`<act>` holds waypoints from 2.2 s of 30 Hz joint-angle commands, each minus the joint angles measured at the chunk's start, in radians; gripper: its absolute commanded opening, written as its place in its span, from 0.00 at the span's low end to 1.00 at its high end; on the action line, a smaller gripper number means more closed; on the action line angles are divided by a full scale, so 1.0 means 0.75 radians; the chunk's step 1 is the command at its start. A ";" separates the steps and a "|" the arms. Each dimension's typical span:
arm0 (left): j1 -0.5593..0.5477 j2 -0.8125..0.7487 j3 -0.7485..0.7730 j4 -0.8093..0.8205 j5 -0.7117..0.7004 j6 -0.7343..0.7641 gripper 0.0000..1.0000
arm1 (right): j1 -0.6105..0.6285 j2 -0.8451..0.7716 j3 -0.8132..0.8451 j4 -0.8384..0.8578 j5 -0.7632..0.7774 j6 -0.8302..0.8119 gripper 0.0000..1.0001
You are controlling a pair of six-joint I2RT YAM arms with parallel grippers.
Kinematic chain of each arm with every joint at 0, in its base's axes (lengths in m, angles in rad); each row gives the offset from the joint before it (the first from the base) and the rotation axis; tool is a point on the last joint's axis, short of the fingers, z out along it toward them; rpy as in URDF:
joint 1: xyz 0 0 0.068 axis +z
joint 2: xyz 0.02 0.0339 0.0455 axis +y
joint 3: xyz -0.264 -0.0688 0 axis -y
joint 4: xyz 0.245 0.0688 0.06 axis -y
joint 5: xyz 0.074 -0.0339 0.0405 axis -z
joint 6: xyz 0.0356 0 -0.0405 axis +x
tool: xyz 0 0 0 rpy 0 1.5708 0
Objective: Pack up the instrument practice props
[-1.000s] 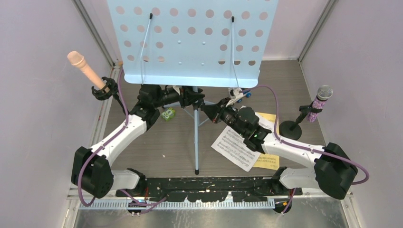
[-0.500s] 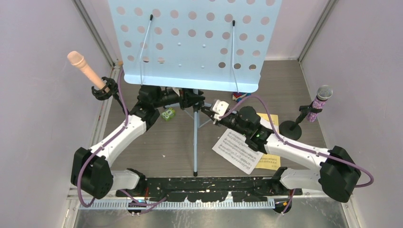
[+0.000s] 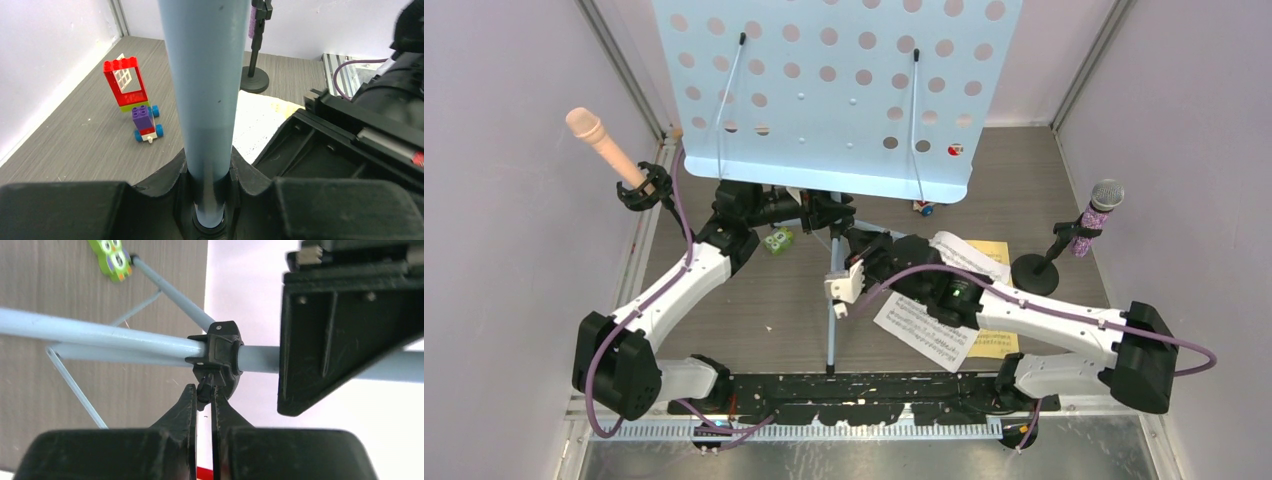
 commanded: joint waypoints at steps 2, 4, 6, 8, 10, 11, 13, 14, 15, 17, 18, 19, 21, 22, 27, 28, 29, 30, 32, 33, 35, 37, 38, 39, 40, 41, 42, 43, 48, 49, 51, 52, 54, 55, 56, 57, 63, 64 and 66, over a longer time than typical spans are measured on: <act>-0.032 -0.021 0.016 0.082 0.010 0.005 0.00 | 0.171 0.139 0.080 -0.254 0.207 -0.460 0.00; -0.032 -0.021 0.017 0.080 0.008 0.008 0.00 | 0.190 0.170 0.063 -0.198 0.314 -0.535 0.01; -0.032 -0.021 0.015 0.079 0.007 0.010 0.00 | 0.199 0.173 0.033 -0.085 0.360 -0.572 0.00; -0.032 -0.021 0.015 0.078 0.006 0.011 0.00 | 0.205 0.153 0.018 -0.061 0.342 -0.546 0.03; -0.032 -0.021 0.015 0.078 0.004 0.012 0.00 | 0.204 0.115 0.054 -0.178 0.273 -0.467 0.08; -0.031 -0.019 0.017 0.076 0.002 0.011 0.00 | 0.204 0.093 0.073 -0.260 0.242 -0.428 0.10; -0.032 -0.019 0.016 0.074 -0.001 0.012 0.00 | 0.206 0.050 0.081 -0.340 0.194 -0.365 0.15; -0.032 -0.019 0.017 0.074 -0.003 0.013 0.00 | 0.207 0.027 0.069 -0.337 0.180 -0.331 0.19; -0.032 -0.018 0.015 0.074 -0.005 0.011 0.00 | 0.209 0.000 0.053 -0.316 0.169 -0.307 0.25; -0.032 -0.015 0.014 0.074 -0.007 0.013 0.00 | 0.210 -0.056 0.014 -0.269 0.147 -0.247 0.36; -0.032 -0.013 0.015 0.074 -0.007 0.012 0.00 | 0.210 -0.085 -0.002 -0.251 0.137 -0.206 0.40; -0.032 -0.012 0.016 0.074 -0.007 0.011 0.00 | 0.210 -0.113 -0.010 -0.247 0.127 -0.161 0.42; -0.031 -0.013 0.017 0.072 -0.010 0.011 0.00 | 0.209 -0.172 -0.013 -0.247 0.110 -0.035 0.44; -0.031 -0.013 0.015 0.070 -0.012 0.012 0.00 | 0.210 -0.202 -0.014 -0.234 0.104 0.046 0.45; -0.031 -0.019 0.014 0.069 -0.027 0.013 0.00 | 0.210 -0.362 -0.135 0.027 0.114 0.548 0.49; -0.032 -0.020 0.013 0.070 -0.030 0.014 0.00 | 0.209 -0.393 -0.174 0.091 0.127 0.678 0.52; -0.032 -0.021 0.012 0.070 -0.032 0.015 0.00 | 0.209 -0.420 -0.218 0.161 0.170 0.844 0.54; -0.031 -0.021 0.013 0.068 -0.036 0.017 0.00 | 0.209 -0.447 -0.248 0.207 0.215 0.993 0.56; -0.032 -0.023 0.012 0.064 -0.046 0.021 0.00 | 0.209 -0.486 -0.281 0.267 0.353 1.297 0.60; -0.031 -0.023 0.011 0.063 -0.051 0.021 0.00 | 0.209 -0.493 -0.285 0.274 0.447 1.454 0.61; -0.032 -0.023 0.011 0.058 -0.062 0.025 0.00 | 0.208 -0.497 -0.295 0.278 0.568 1.689 0.62; -0.030 -0.026 0.010 0.055 -0.071 0.029 0.00 | 0.209 -0.483 -0.319 0.298 0.588 1.857 0.62; -0.031 -0.027 0.011 0.054 -0.073 0.029 0.00 | 0.210 -0.467 -0.336 0.330 0.580 1.929 0.62; -0.032 -0.030 0.011 0.053 -0.074 0.030 0.00 | 0.209 -0.437 -0.359 0.382 0.566 1.982 0.62; -0.030 -0.031 0.011 0.053 -0.074 0.031 0.00 | 0.208 -0.410 -0.390 0.463 0.551 2.035 0.63; -0.032 -0.035 0.011 0.053 -0.073 0.031 0.00 | 0.209 -0.374 -0.420 0.554 0.545 2.086 0.64; -0.031 -0.037 0.010 0.053 -0.074 0.031 0.00 | 0.210 -0.334 -0.445 0.634 0.536 2.130 0.65; -0.031 -0.037 0.010 0.053 -0.073 0.032 0.00 | 0.210 -0.283 -0.458 0.707 0.508 2.162 0.68; -0.032 -0.037 0.008 0.052 -0.072 0.032 0.00 | 0.215 -0.024 -0.451 0.934 0.478 2.256 0.74; -0.031 -0.039 0.008 0.053 -0.072 0.033 0.00 | 0.218 0.017 -0.448 0.966 0.487 2.264 0.75; -0.031 -0.041 0.008 0.053 -0.072 0.034 0.00 | 0.220 0.087 -0.444 1.027 0.489 2.274 0.75; -0.030 -0.041 0.009 0.053 -0.072 0.034 0.00 | 0.220 0.118 -0.441 1.049 0.481 2.278 0.74; -0.032 -0.040 0.008 0.053 -0.072 0.033 0.00 | 0.220 0.170 -0.422 1.074 0.467 2.281 0.69; -0.032 -0.039 0.008 0.053 -0.072 0.033 0.00 | 0.220 0.190 -0.416 1.077 0.468 2.277 0.65; -0.031 -0.039 0.009 0.053 -0.070 0.033 0.00 | 0.220 0.208 -0.406 1.082 0.477 2.269 0.62; -0.030 -0.039 0.010 0.053 -0.070 0.033 0.00 | 0.220 0.221 -0.401 1.089 0.486 2.254 0.58; -0.032 -0.043 0.010 0.053 -0.063 0.034 0.00 | 0.219 0.237 -0.376 1.108 0.477 2.079 0.25; -0.031 -0.042 0.010 0.053 -0.061 0.032 0.00 | 0.220 0.233 -0.370 1.109 0.451 2.038 0.19; -0.032 -0.040 0.013 0.055 -0.057 0.031 0.00 | 0.220 0.224 -0.358 1.113 0.400 1.953 0.11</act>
